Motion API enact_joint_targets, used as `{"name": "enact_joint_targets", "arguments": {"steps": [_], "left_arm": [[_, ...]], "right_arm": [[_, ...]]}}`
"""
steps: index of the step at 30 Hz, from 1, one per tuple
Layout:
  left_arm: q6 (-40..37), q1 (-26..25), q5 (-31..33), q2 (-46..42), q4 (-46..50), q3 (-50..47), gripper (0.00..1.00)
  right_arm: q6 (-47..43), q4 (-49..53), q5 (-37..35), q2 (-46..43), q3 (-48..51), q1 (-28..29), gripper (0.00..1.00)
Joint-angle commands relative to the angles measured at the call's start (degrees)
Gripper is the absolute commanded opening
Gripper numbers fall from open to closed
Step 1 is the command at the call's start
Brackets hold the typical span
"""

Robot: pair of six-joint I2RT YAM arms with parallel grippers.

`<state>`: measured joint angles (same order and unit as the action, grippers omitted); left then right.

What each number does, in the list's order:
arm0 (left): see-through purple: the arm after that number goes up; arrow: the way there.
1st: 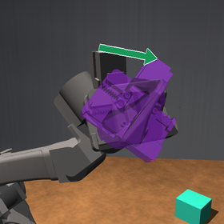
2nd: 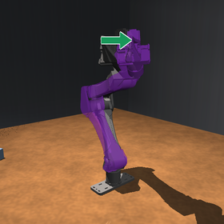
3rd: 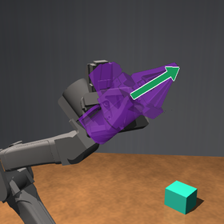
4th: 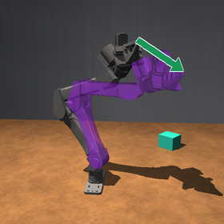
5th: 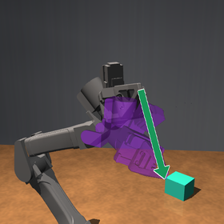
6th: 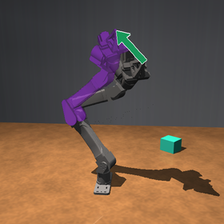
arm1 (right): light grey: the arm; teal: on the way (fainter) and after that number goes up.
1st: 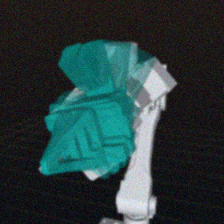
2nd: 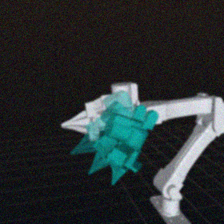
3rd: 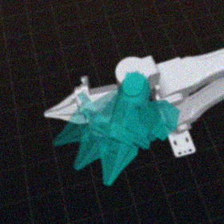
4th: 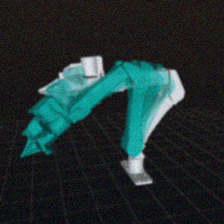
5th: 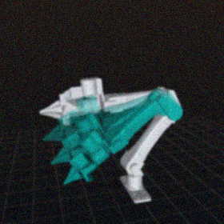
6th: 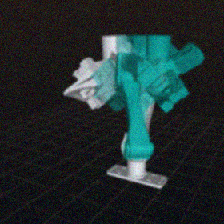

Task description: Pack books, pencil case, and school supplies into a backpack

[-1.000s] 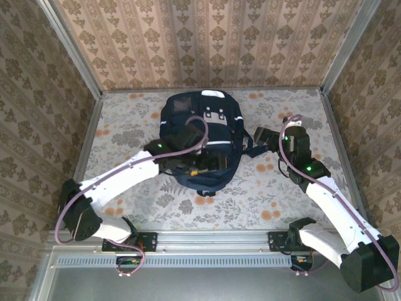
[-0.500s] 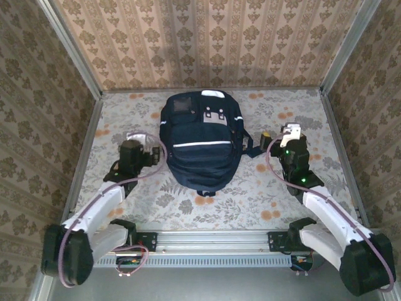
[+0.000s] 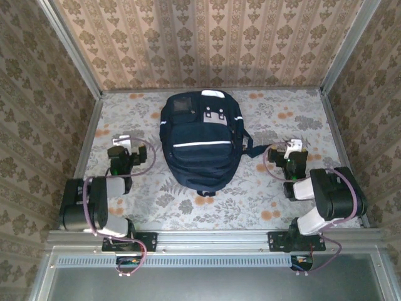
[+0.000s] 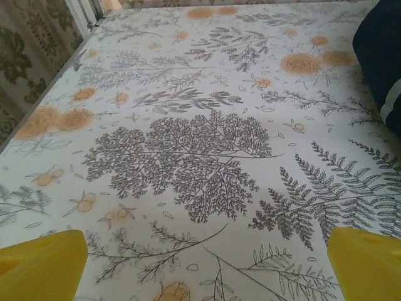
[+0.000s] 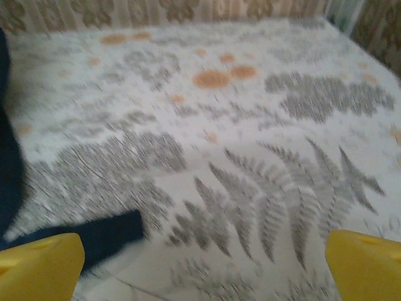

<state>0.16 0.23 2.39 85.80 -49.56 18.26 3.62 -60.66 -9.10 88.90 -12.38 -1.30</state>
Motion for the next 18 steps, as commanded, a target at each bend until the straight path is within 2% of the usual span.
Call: {"name": "enact_joint_targets", "arguments": {"steps": [1,3,4,8,18], "left_arm": [[-2.8,0.6,-6.9,1.4,-11.7,-1.8,1.00],[-5.5,-0.8,-7.7,2.6,-2.5,4.3,1.00],[-3.9,-0.3,-6.8,1.7,1.3,4.7,1.00],[-3.2,-0.8,-2.8,2.4,0.8,5.2,1.00],[-3.1,-0.8,-2.9,2.3,1.4,5.3,1.00]], "right_arm": [[1.8,-3.9,9.0,-1.3,-2.7,-1.5,1.00],[1.0,1.7,10.9,-1.4,-5.7,-1.5,1.00],[1.0,4.9,10.6,-1.1,-7.5,-1.4,1.00],[-1.4,11.0,6.3,-0.7,-10.9,1.5,1.00],[-2.3,10.4,6.0,-1.0,-10.5,2.4,1.00]]}}
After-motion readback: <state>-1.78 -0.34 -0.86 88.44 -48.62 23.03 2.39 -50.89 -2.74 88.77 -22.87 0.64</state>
